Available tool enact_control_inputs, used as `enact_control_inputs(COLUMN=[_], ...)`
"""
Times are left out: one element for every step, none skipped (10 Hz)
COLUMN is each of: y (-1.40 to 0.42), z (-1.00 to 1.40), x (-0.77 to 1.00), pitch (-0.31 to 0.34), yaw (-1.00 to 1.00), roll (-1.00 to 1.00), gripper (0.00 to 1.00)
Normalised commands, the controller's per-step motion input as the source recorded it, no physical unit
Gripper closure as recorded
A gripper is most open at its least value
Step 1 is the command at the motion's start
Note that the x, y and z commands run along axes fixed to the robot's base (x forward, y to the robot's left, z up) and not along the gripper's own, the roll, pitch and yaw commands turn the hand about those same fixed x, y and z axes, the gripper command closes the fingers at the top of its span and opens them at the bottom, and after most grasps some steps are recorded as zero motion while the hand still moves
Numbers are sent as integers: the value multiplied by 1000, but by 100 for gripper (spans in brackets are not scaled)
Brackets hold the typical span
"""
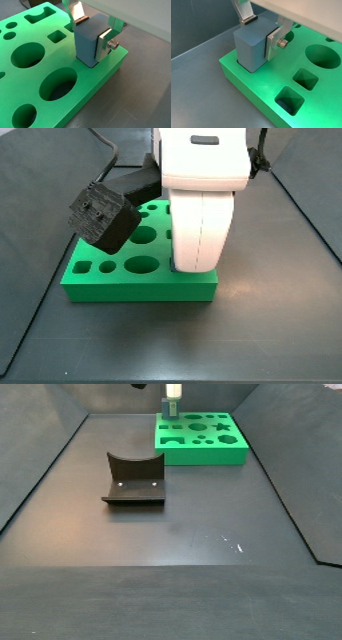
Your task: Insert the rectangle object.
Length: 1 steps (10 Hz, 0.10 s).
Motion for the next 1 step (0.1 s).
enact_control_inputs(y=[0], z=[0], x=[0], pitch=[0], yaw=[0], roll=[0], gripper=[100])
